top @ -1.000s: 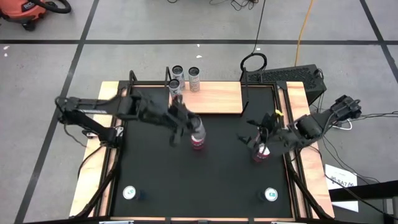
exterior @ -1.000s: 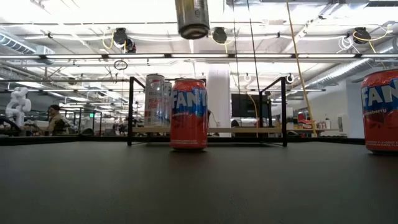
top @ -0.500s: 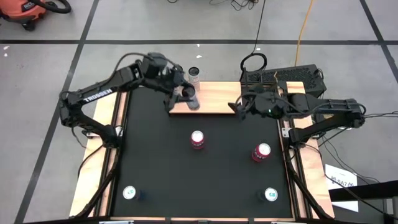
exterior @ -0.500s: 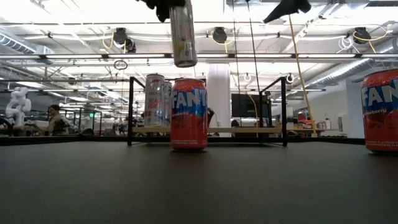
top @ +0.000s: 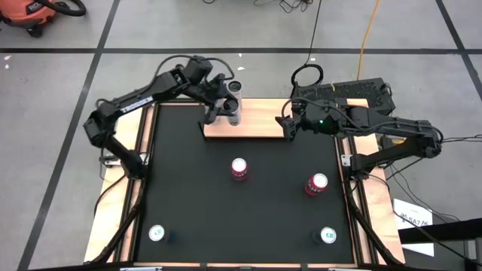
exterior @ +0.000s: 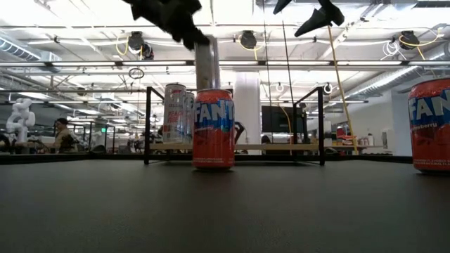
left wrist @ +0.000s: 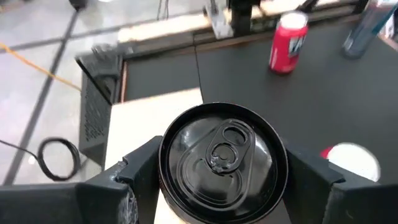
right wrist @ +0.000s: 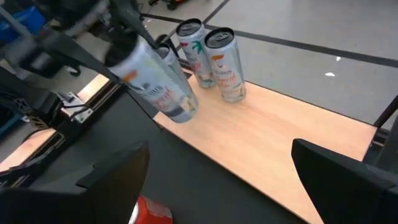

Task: Place canned beverage on shelf
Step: Put the white yellow soda can on the shelf aligned with the other white yellow soda can on the shelf

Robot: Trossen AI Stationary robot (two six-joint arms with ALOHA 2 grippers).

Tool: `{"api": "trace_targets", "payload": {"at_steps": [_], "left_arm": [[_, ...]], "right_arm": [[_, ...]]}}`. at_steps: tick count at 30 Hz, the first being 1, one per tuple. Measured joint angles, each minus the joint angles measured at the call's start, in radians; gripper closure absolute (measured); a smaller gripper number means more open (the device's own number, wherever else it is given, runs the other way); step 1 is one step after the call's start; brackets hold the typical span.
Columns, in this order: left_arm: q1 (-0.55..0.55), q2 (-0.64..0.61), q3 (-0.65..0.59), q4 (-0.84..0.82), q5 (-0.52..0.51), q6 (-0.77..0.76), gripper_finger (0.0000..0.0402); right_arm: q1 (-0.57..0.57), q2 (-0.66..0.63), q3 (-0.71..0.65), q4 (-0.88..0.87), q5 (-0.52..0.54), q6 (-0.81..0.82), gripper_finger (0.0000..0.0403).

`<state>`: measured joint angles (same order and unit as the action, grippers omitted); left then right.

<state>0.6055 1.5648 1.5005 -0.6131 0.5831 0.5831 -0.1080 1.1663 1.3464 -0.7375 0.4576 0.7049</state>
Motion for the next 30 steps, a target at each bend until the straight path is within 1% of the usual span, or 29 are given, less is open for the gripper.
{"api": "trace_targets", "payload": {"at_steps": [9,13,20,23,30], "left_arm": [[0.026,0.125,0.000,0.006,0.000,0.102,0.0155],[0.035,0.156,0.000,0.007,0.003,0.105,0.0155],[0.073,0.184,0.000,0.005,-0.003,0.103,0.0155],[0.088,0.184,0.000,0.020,-0.003,0.072,0.0155],[0.094,0.184,-0.003,0.031,-0.002,0.051,0.0155]], "right_arm": [[-0.014,-0.001,0.000,-0.014,0.005,-0.009,0.0023],[-0.013,-0.001,0.000,-0.033,0.007,0.005,0.0023],[-0.017,-0.001,0.000,-0.052,0.008,0.008,0.0023],[-0.024,-0.001,0.000,-0.054,0.009,0.008,0.0023],[-0.044,-0.001,0.000,-0.054,-0.003,-0.011,0.0023]]}}
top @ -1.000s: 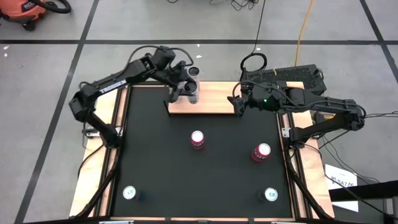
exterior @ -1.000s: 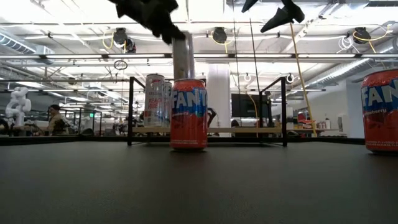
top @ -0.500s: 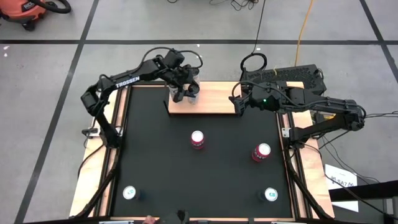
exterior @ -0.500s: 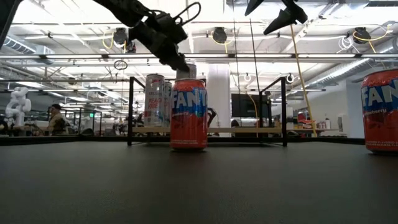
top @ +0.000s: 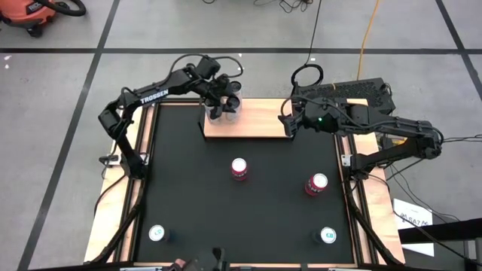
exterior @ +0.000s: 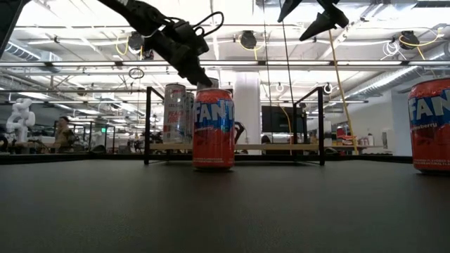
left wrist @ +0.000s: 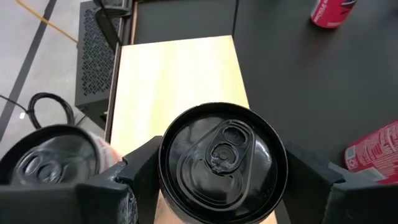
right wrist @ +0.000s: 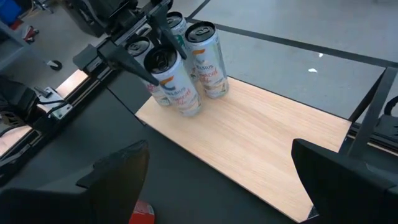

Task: Place canned beverage on shelf
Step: Put the white yellow soda can on the shelf aligned with the other white yellow soda can on the shelf

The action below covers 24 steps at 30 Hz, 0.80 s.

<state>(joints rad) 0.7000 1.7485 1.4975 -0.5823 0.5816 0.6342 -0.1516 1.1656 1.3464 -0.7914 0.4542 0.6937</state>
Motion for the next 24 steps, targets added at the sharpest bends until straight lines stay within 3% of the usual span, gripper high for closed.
{"api": "trace_targets", "payload": {"at_steps": [24], "left_arm": [[-0.013,0.021,-0.002,0.025,0.006,-0.068,0.0155]], "right_arm": [[-0.060,0.000,0.000,-0.006,-0.067,-0.027,0.0023]]}}
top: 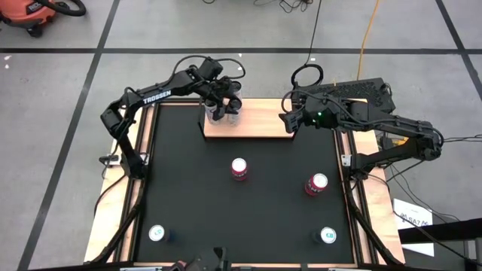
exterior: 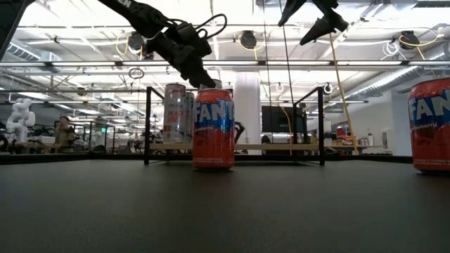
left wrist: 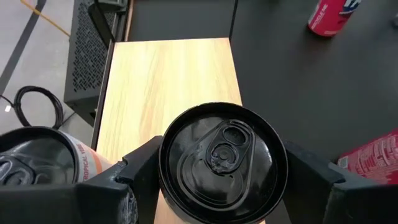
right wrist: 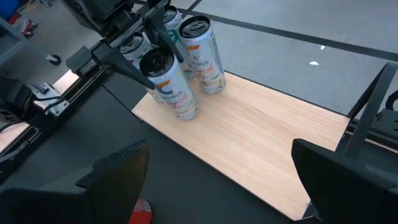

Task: Place canned beverage on shelf
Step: Put the white yellow soda can on the shelf aligned with the other white yellow soda can on the shelf

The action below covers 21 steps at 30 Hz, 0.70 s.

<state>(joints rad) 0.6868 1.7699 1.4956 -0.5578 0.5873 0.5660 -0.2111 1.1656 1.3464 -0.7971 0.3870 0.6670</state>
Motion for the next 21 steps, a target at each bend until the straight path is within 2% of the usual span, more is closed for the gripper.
{"api": "trace_targets", "payload": {"at_steps": [5,13,21], "left_arm": [[0.003,0.000,0.000,0.000,0.002,-0.010,0.0150],[0.003,-0.001,0.001,0.006,0.003,-0.010,0.0101],[0.005,-0.008,0.001,-0.002,-0.015,-0.009,0.0093]], "right_arm": [[0.000,0.000,0.000,0.000,0.000,0.000,0.0023],[0.000,0.000,0.000,0.000,0.000,0.001,0.0023],[0.000,0.000,0.000,0.000,-0.001,0.001,0.0023]]}}
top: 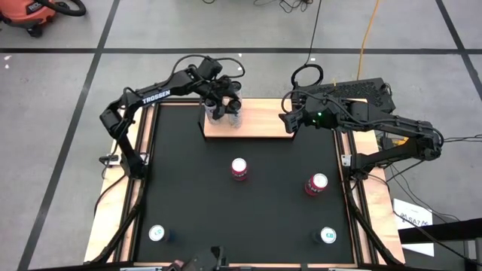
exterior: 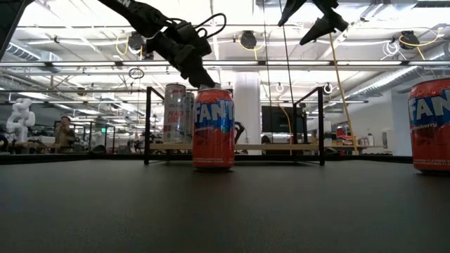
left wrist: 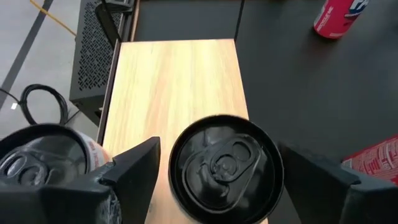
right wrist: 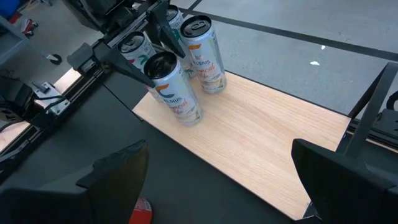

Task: Place canned beverage on shelf
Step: Put the white yellow soda can on the shelf aligned with the other white yellow soda can on the shelf, then put the right blue soda can on the shelf

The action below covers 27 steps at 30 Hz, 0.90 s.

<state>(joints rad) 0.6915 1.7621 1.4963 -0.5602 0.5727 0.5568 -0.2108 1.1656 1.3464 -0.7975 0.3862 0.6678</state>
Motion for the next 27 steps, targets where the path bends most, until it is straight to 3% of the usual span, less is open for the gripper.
{"api": "trace_targets", "payload": {"at_steps": [16,21,27], "left_arm": [[0.000,-0.185,0.000,0.006,-0.085,0.001,0.0093],[-0.025,-0.255,0.000,0.025,-0.113,-0.002,0.0093],[-0.074,-0.305,0.000,0.030,-0.159,-0.055,0.0093]], "right_arm": [[0.000,0.000,0.000,0.000,0.004,-0.009,0.0023],[0.000,0.000,0.000,0.002,0.005,-0.068,0.0023],[0.000,0.000,0.000,0.002,0.005,-0.025,0.0035]]}}
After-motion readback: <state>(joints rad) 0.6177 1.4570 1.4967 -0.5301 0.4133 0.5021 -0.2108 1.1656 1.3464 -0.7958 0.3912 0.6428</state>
